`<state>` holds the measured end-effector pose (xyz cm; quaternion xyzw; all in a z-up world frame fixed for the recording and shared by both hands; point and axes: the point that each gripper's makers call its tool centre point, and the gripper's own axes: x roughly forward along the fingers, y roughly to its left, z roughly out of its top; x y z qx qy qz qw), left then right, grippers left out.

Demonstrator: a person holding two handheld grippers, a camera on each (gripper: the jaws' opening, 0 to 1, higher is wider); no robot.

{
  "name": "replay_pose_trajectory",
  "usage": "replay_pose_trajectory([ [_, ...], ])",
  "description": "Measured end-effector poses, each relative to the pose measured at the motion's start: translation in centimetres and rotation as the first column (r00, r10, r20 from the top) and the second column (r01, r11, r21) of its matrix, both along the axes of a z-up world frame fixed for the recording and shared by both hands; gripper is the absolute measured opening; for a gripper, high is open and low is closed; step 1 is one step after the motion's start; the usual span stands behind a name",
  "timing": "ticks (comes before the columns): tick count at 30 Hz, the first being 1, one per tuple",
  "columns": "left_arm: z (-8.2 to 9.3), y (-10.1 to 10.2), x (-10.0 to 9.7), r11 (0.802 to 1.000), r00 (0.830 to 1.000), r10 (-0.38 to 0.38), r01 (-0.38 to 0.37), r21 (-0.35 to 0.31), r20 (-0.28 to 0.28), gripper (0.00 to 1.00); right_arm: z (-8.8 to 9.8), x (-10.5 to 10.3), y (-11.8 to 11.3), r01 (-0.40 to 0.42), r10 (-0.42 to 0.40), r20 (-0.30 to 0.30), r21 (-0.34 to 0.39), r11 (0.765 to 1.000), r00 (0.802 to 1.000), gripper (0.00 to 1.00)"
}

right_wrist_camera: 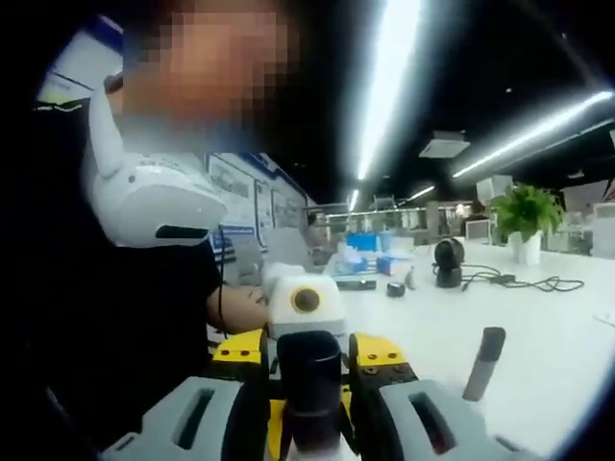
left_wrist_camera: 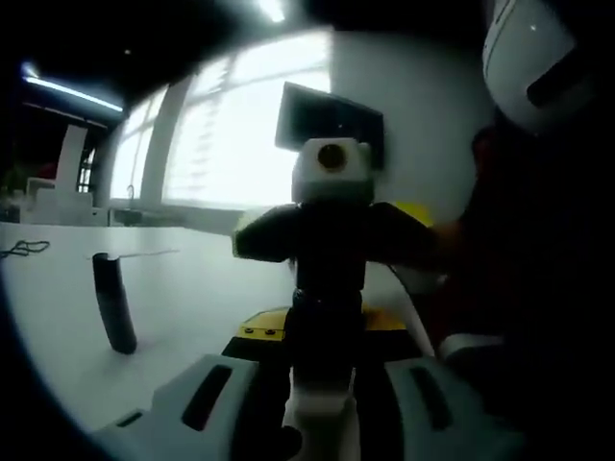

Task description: Pick up cosmetic bottle twist off cap place on table pick up cap screw tight cap place on table

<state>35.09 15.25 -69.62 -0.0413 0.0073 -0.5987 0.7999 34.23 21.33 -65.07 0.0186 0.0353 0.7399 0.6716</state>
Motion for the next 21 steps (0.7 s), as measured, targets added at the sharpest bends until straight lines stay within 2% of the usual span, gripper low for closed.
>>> replay_pose_trajectory([
  [4,-0.01,0.00,0.03,1.000,1.000,-0.002,0.002,-0.001,-0.003,0.14,-0.27,-0.17,0.17,-0.009,0.009,0.006,-0.010,1.000,1.000,0.26],
  [7,-0.02,-0.03,0.05,1.000,1.000,-0.005,0.005,-0.002,-0.004,0.14,-0.24,0.08,0.27,0.000,0.000,0.009,0.001,1.000,1.000,0.18],
  [12,-0.03,-0.05,0.08,1.000,1.000,0.002,-0.002,-0.002,-0.005,0.14,-0.21,-0.03,0.32,-0.005,0.005,0.015,0.000,1.000,1.000,0.17],
  [18,-0.06,-0.11,0.10,1.000,1.000,0.014,-0.015,0.006,0.015,0.14,-0.25,0.03,0.04,0.030,-0.030,0.030,-0.003,1.000,0.999,0.17],
  [21,-0.04,-0.04,0.33,1.000,0.999,0.028,-0.028,0.006,0.019,0.14,-0.30,0.34,0.08,0.062,-0.061,0.056,-0.016,0.998,0.997,0.17],
])
